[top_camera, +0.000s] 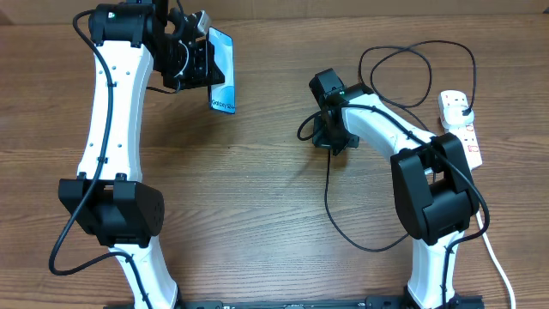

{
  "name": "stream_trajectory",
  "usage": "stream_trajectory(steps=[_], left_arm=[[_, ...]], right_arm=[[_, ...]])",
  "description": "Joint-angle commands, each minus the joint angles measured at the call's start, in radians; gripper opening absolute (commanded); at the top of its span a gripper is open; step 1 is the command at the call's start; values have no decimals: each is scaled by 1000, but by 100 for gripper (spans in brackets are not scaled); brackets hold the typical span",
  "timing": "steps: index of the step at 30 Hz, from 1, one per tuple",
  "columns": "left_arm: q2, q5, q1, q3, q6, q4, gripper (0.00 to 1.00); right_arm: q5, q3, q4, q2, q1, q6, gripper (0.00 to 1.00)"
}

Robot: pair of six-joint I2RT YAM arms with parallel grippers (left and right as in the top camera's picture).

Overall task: Plug charger to phone and switch on socket
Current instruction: 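Lower the right gripper and close it on the USB-C plug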

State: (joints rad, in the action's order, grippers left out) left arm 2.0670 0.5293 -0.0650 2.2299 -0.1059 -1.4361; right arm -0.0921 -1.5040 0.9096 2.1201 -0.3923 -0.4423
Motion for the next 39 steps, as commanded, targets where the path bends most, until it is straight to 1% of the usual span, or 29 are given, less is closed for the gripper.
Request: stream_trajectory(steps=[1,4,7,9,11,12,13,16,17,21,24,26,34,37,39], left_arm=[[-8,13,-3,9,-7,5,4],[-8,13,-3,9,-7,4,4],[-8,13,-3,9,-7,5,4],[-8,13,-3,9,-7,5,4],[-8,13,-3,9,-7,5,4],[-8,13,-3,9,-7,5,4],[-8,13,-3,9,-7,5,4],[-8,13,-3,9,-7,5,4],[-8,13,-3,9,-7,5,4],[-8,13,-3,9,-7,5,4],[-8,13,-3,9,-7,4,4],[-8,13,-3,9,-7,4,4],[-8,13,-3,9,-7,4,4],[-8,13,-3,9,-7,4,4],[-8,13,-3,9,-7,4,4]], right_arm=[[16,5,4,38,7,-2,6],[19,2,11,37,7,-2,5],[19,-13,26,37,7,-2,7],[19,-26,40,37,7,-2,17],[19,-30,49,37,7,-2,29],[19,-30,53,37,7,-2,33],[19,-30,56,37,7,-2,34],[19,-30,63,37,7,-2,34],[19,-30,65,37,7,-2,29],[30,-30,72,37,7,-19,20],[65,-30,72,37,7,-25,17],[73,-30,72,37,7,-27,14],[80,-29,84,37,7,-51,14],[80,-29,87,37,7,-51,10],[80,-29,92,37,7,-51,9]])
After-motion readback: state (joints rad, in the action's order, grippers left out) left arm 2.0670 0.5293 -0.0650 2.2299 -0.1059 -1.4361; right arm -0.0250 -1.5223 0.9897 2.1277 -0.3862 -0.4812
